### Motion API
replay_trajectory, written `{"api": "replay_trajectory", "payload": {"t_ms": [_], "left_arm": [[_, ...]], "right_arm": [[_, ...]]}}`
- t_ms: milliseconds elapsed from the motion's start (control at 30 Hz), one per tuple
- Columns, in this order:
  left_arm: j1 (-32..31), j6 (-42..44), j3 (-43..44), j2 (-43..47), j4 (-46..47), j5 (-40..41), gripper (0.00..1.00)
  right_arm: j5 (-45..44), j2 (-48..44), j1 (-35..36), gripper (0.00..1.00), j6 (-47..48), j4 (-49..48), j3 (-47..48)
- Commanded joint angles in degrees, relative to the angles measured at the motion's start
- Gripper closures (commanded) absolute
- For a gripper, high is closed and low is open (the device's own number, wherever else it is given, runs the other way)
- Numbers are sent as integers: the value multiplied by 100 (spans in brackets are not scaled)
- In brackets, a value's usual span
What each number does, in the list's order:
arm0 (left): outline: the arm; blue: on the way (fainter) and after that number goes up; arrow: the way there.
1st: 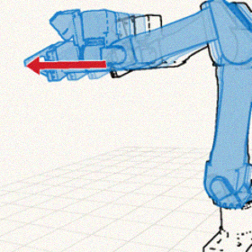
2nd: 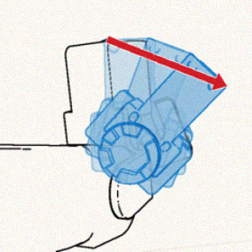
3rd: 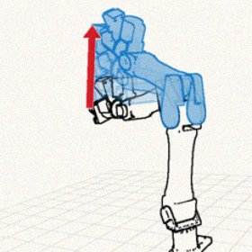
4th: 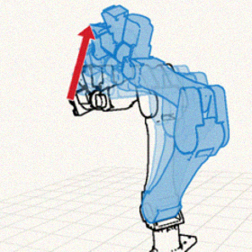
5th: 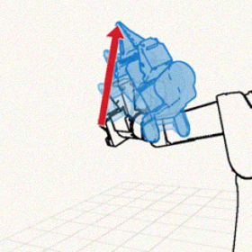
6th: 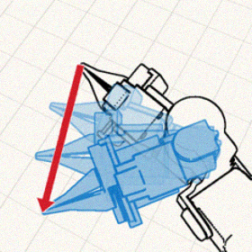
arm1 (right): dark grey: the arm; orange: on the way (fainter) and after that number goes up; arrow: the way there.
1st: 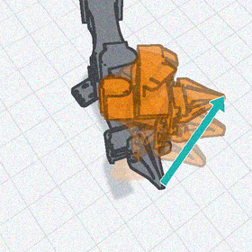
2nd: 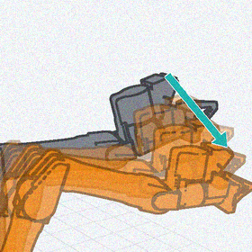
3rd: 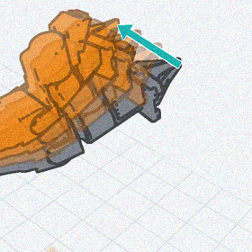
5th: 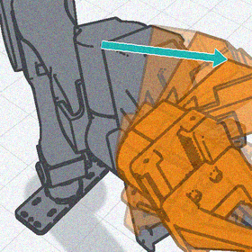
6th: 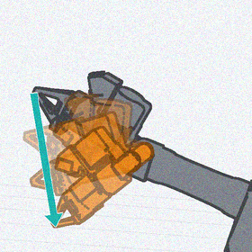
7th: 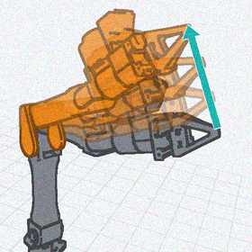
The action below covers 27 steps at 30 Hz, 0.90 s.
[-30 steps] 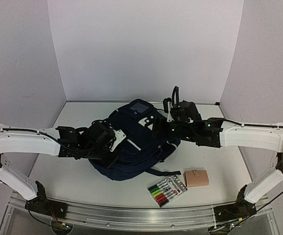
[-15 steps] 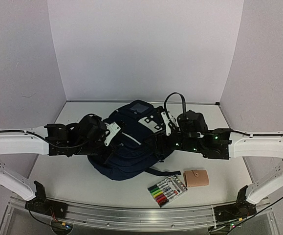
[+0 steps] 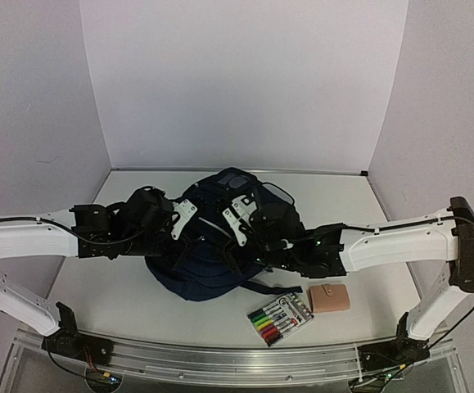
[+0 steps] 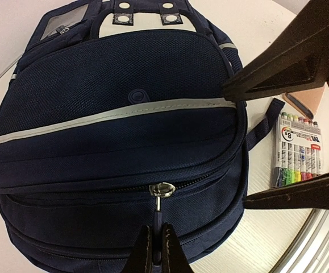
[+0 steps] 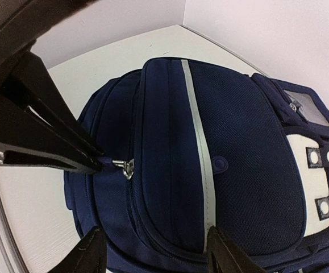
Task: Pack the student bag
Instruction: Unzip the student bag at the center of the board.
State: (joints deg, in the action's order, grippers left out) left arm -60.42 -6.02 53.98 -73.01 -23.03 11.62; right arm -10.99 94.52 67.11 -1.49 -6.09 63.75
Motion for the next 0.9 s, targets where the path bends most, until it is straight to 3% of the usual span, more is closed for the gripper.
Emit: {"api": "replay_trajectory", "payload": {"t_ms": [0,300,500,867], "left_arm": [[73,-79,134,269,281,87,100],[225,-174,311,202,256,-97,100],[521,-350,239,309,334,-262,100],[1610,-552,157,326,43,-71,100]], "right_arm": [[-674,291,79,46,637,-182,448],[-943,786,250,65,1075,-165,682],[-1322,777,258,98,1013,-310,585],[-1602,256,259,100,631,-578,-31]]}}
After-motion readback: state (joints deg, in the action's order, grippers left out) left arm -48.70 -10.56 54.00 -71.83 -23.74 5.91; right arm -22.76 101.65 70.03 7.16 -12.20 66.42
